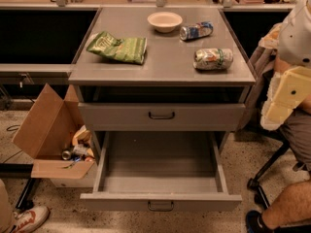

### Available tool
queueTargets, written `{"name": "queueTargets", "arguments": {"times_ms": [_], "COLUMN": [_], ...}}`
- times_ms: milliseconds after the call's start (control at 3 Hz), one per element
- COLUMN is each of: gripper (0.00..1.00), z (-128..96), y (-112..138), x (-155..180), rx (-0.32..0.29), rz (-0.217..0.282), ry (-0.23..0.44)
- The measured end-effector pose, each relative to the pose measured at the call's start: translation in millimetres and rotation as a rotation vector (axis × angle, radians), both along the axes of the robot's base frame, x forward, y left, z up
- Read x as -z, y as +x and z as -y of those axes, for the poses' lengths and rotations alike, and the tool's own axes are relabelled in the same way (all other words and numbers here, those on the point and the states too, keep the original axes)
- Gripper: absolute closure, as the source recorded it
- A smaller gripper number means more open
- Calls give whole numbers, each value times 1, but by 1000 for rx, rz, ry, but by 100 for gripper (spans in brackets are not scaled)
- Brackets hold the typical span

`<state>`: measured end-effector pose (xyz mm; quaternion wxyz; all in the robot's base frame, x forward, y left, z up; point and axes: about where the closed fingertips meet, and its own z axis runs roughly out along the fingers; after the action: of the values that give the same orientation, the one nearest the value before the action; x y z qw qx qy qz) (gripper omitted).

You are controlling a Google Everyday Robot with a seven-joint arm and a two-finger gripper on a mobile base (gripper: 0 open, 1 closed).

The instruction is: Place 7up can into middle drawer

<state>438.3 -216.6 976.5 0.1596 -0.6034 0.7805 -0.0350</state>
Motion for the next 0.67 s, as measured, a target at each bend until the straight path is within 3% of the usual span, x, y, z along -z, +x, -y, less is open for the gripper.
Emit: {"name": "queueTargets", "arguments": {"times_ms": [333, 667], "gripper": [0, 0], "z": [0, -16], "y": [0, 47], "x": [0, 12], "rx": [0, -100], "rz": [0, 61], "ry": [0, 8]}}
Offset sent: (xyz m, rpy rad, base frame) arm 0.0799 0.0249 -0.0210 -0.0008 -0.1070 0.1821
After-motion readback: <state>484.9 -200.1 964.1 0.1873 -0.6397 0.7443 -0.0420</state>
